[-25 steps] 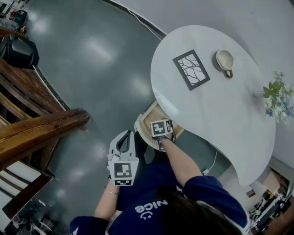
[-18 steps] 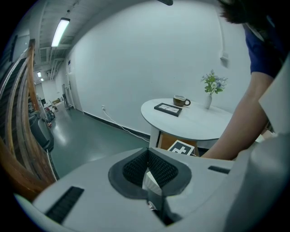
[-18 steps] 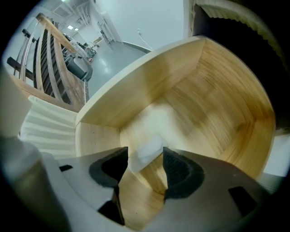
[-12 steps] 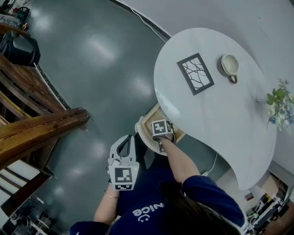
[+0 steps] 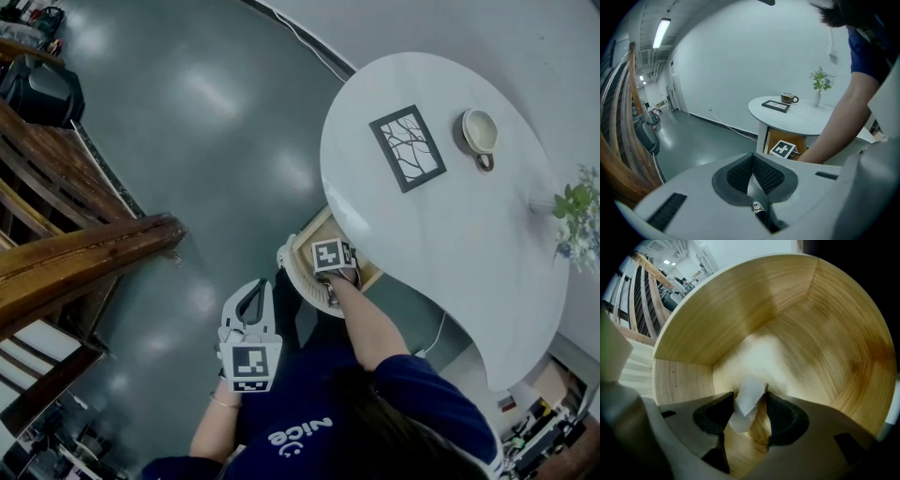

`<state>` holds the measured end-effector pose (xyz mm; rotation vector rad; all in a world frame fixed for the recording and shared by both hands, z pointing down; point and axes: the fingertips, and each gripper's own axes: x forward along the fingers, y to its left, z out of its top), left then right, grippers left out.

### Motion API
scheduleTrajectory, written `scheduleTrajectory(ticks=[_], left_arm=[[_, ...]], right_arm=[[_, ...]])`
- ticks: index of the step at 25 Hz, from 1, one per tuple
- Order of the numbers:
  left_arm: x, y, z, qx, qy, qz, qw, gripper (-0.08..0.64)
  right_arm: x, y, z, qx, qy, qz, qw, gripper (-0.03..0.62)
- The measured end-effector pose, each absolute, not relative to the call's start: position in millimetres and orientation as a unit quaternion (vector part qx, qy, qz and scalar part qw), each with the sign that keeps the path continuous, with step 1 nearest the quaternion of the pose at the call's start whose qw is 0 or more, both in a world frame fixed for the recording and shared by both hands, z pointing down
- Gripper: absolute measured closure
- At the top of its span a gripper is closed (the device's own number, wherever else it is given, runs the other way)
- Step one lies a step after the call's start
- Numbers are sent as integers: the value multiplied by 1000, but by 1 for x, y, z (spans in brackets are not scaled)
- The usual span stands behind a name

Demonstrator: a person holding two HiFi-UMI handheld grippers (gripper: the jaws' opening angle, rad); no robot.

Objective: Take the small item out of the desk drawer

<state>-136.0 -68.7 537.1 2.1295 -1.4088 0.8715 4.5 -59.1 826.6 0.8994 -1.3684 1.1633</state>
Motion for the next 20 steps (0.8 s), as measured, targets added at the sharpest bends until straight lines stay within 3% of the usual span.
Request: scheduleTrajectory(ticks=[8, 20], left_arm=[[-138, -63, 542, 768, -509, 319, 222, 557], [-142, -54, 542, 765, -512, 316, 232, 557]], right_arm=[[12, -61, 829, 388, -565, 471, 556, 430], [13, -62, 825, 378, -571, 442, 580, 445]])
